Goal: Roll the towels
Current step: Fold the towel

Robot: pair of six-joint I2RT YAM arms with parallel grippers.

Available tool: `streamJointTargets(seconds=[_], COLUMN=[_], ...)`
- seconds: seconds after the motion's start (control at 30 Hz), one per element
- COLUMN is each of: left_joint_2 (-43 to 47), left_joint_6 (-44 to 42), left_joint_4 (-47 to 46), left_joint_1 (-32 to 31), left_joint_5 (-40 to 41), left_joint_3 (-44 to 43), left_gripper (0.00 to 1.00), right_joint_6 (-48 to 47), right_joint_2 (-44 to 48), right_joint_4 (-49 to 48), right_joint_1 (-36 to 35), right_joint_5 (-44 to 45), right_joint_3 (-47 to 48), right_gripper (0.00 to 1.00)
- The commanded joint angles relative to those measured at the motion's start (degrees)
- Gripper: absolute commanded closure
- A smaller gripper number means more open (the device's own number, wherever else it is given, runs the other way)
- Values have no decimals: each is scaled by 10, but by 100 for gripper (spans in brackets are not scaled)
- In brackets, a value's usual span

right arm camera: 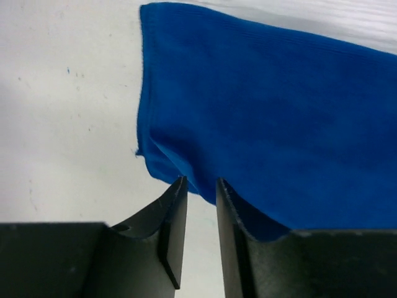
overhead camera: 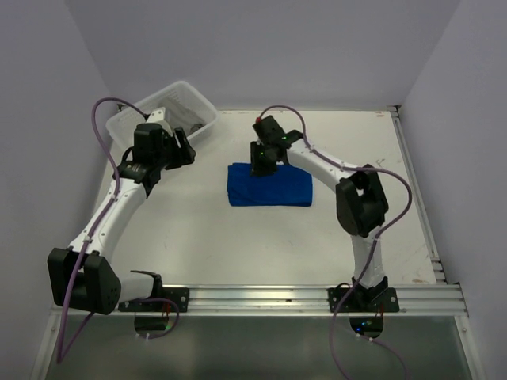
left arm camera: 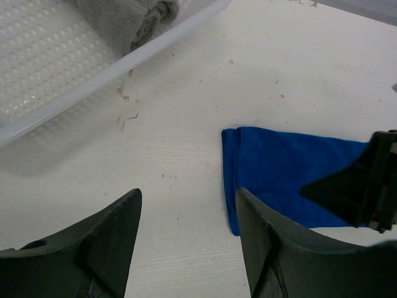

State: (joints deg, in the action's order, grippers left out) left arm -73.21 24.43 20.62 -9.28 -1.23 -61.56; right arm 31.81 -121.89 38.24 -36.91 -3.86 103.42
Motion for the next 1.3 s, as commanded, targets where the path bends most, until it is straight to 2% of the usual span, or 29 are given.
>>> streamJointTargets(seconds=[0.0, 0.1, 0.27, 0.4, 0.7, 0.97, 1.27], left_joint_2=[7, -9, -62, -150, -322, -394, -346], left_joint_6=[-3, 4, 26, 40, 37, 33, 36], left_joint_4=[-44, -54, -74, -94, -109, -124, -122], left_joint_1=[-1, -22, -84, -146, -208, -225, -225], left_joint_5=[-30, -39, -48, -57, -71, -60, -29], left_joint_3=[10, 3, -40, -96, -185, -177, -94], left_gripper=[34, 34, 36, 39, 43, 45, 46], right_joint_6=[26, 23, 2, -3, -13, -17, -24], right_joint_2=[109, 159, 207, 248, 275, 266, 272], right_joint_4=[-71, -96, -102, -113, -144, -162, -163], right_joint_1=[64, 109, 155, 201, 244, 263, 276], right_joint_5=[-36, -59, -56, -73, -96, -117, -119], right_joint_3=[-86, -165, -251, -305, -383, -413, -427], right_gripper=[73, 78, 76, 76, 84, 83, 81])
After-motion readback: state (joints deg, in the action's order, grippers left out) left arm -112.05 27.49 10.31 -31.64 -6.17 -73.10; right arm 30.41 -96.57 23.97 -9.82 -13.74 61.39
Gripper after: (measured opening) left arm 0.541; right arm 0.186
